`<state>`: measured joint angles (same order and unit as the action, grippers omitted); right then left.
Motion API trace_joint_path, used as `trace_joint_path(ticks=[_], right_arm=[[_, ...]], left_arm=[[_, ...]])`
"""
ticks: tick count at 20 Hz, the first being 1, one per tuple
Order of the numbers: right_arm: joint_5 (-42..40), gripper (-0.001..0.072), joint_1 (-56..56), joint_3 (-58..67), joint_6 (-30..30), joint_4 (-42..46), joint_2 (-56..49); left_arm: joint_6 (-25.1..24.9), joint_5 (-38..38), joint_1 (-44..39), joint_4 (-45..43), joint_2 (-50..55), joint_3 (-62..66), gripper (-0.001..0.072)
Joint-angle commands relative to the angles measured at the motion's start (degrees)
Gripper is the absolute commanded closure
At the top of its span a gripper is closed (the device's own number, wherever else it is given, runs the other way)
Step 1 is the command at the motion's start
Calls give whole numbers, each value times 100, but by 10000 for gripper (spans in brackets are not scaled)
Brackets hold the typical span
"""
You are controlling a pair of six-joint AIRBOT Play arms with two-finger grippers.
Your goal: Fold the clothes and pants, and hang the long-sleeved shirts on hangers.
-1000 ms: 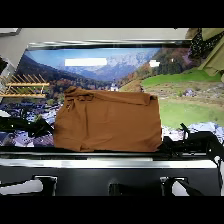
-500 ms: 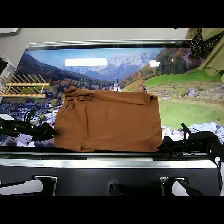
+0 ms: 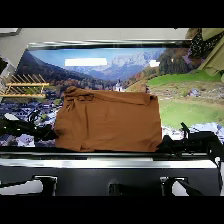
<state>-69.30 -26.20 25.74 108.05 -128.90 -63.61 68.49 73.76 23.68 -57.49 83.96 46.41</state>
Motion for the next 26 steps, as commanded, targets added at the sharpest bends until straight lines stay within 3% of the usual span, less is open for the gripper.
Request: trace_joint_path(ticks=[1,3,5,9,15,19,22,26], right_arm=[[50,680,26,87,835,-1139,7],[328,681,393,444,1132,-1550,4],[745,681,1025,1158,1069,-1539,4],[1438,681,1910,3375,352,-1019,9],[1069,681,1961,6245,-693,-11,826],[1134,681,1961,6717,-1320,367,2223],[1429,681,1961,6717,-2387,1241,3182],[1399,681,1961,6717,-3329,2308,3534]], left_arm=[[2,-28,-68,328,-50,136,693],[7,-122,-282,422,-179,428,694],[146,-227,-601,446,-345,964,694],[590,-409,-1180,439,-710,2765,694],[1635,-538,-1318,92,-1687,5751,694],[2404,-549,-1318,-470,-2710,6422,694],[2892,-503,-1318,-1178,-3526,6417,694],[3209,-498,-1318,-2048,-4006,6417,694]])
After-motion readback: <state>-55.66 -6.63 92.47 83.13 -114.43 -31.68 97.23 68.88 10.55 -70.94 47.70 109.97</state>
